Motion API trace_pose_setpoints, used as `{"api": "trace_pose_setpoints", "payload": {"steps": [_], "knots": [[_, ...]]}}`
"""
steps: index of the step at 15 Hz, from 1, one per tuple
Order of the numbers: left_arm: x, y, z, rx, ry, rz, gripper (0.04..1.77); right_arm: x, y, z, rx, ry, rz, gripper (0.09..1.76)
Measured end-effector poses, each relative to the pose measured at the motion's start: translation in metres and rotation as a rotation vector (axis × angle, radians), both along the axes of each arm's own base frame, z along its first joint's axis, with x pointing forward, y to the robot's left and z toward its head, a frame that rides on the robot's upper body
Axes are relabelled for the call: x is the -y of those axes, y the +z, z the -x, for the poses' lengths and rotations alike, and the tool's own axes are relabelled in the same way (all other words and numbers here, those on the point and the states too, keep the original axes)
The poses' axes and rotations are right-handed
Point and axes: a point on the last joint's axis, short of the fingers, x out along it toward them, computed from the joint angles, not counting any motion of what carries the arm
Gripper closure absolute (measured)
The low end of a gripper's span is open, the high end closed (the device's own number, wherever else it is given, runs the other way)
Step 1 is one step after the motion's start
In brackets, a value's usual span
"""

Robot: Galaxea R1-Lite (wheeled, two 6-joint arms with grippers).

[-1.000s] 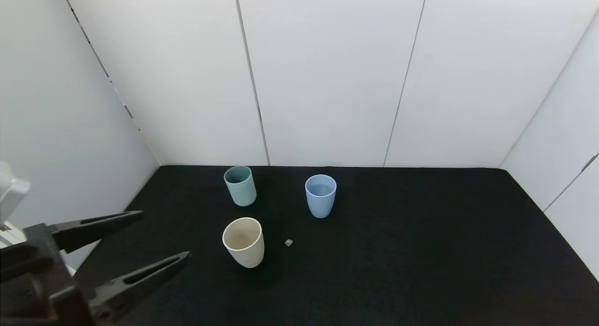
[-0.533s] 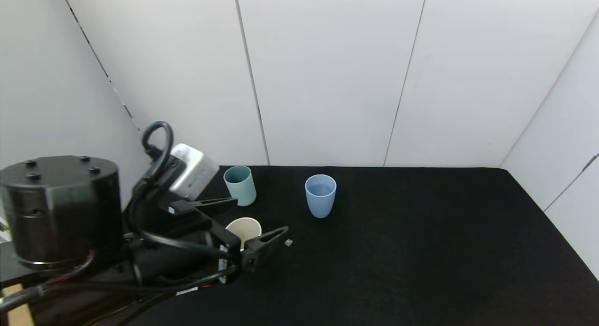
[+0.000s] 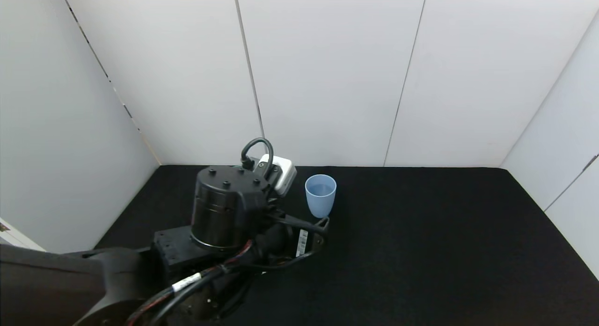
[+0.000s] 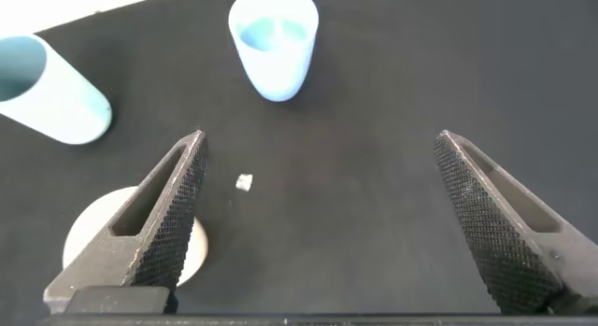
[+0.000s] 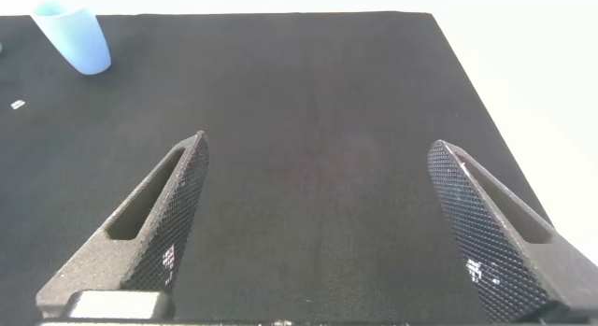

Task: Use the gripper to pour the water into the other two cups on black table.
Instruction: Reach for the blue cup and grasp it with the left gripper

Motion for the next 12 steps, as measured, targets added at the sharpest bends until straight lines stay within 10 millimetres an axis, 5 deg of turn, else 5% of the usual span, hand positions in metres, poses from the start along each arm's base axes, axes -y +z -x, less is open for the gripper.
{"api": "trace_pose_setpoints", "payload": {"steps": [12], "knots": [[0.064,-0.064,-0.06,-0.057,0.167,-0.004,0.09,0.0,0.0,0.0,0.0,0.0,0.0,0.14]]}}
